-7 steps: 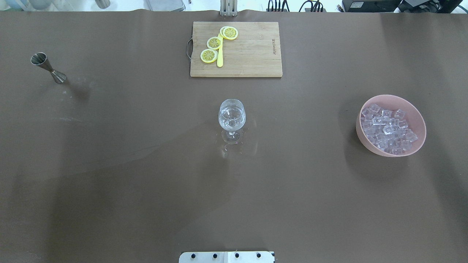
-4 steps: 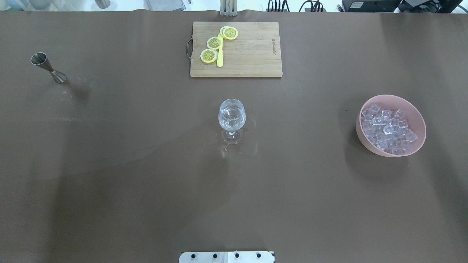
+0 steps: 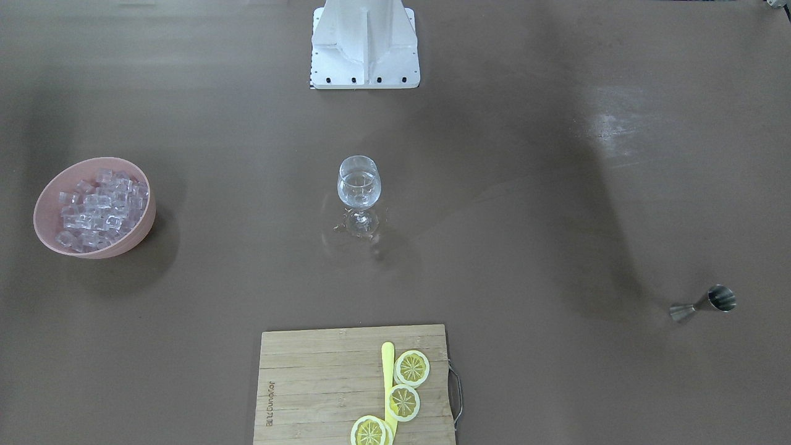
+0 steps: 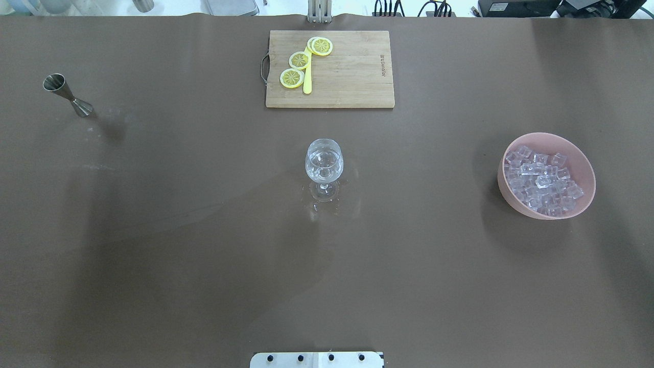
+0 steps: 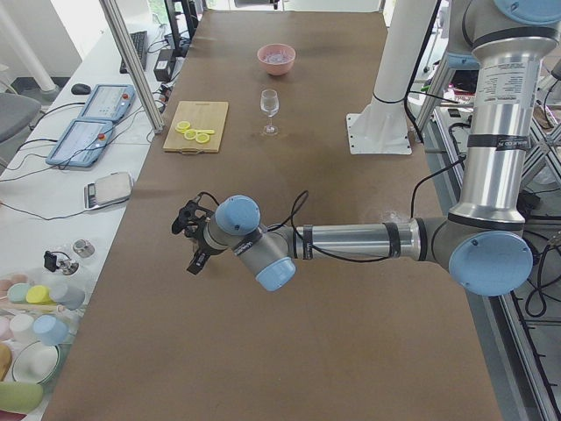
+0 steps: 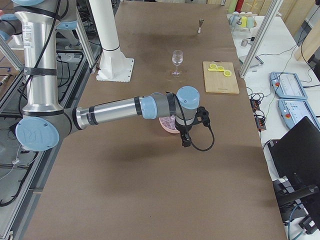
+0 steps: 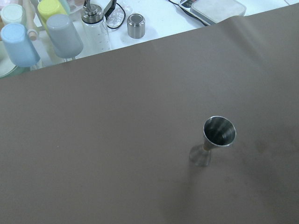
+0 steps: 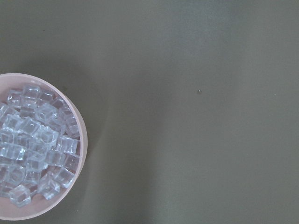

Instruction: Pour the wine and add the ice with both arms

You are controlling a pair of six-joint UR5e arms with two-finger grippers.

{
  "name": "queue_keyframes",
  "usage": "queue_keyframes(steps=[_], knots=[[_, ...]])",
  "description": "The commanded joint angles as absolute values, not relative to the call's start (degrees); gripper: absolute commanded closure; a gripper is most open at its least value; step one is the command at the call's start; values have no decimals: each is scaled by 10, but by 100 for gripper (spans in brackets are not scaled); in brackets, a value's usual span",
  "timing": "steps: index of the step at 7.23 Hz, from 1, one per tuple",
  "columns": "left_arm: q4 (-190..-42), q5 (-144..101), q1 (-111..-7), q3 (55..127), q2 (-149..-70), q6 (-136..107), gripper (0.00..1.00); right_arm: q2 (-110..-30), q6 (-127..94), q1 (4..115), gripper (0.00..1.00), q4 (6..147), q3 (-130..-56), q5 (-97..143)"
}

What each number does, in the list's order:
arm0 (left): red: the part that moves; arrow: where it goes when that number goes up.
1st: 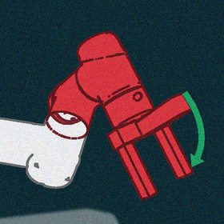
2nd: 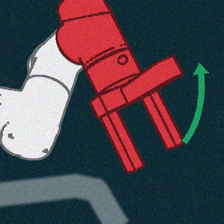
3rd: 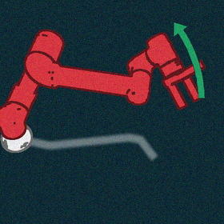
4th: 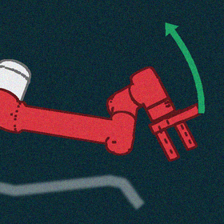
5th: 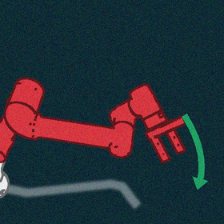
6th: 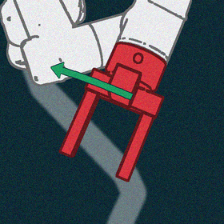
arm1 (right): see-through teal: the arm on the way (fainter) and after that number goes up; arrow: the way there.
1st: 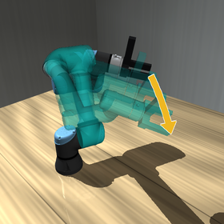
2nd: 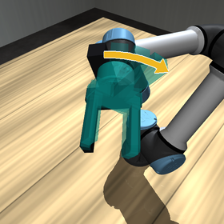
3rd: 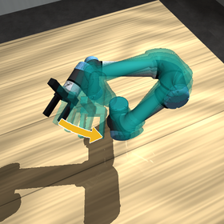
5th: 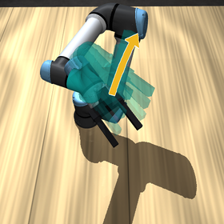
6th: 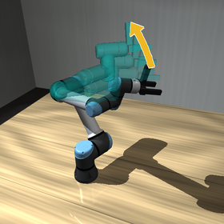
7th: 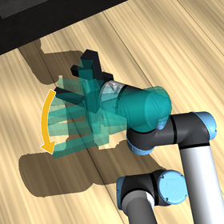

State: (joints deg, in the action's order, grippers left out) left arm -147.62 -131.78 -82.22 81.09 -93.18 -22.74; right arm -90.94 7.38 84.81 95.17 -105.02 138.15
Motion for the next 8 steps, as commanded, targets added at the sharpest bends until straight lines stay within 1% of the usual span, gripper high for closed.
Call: queue_keyframes(steps=[1,2,3,4,5,7,8], knots=[[-1590,-1248,-752,766,-932,-324,2,-914,76,848,0,951,-1058,1390],[-1642,-1241,-735,746,-932,-368,2,-914,76,848,0,952,-1058,1390],[-1678,-1191,-710,742,-932,-407,2,-914,75,848,0,952,-1057,1390],[-1715,-1107,-667,732,-932,-434,2,-914,76,848,0,952,-1057,1395],[-1766,-1046,-639,706,-932,-435,2,-914,76,848,0,952,-1057,1395],[-1809,-997,-621,687,-929,-437,2,-914,74,848,0,952,-1057,1395],[-1815,-949,-594,686,-927,-447,2,-914,74,848,0,952,-1057,1395]])
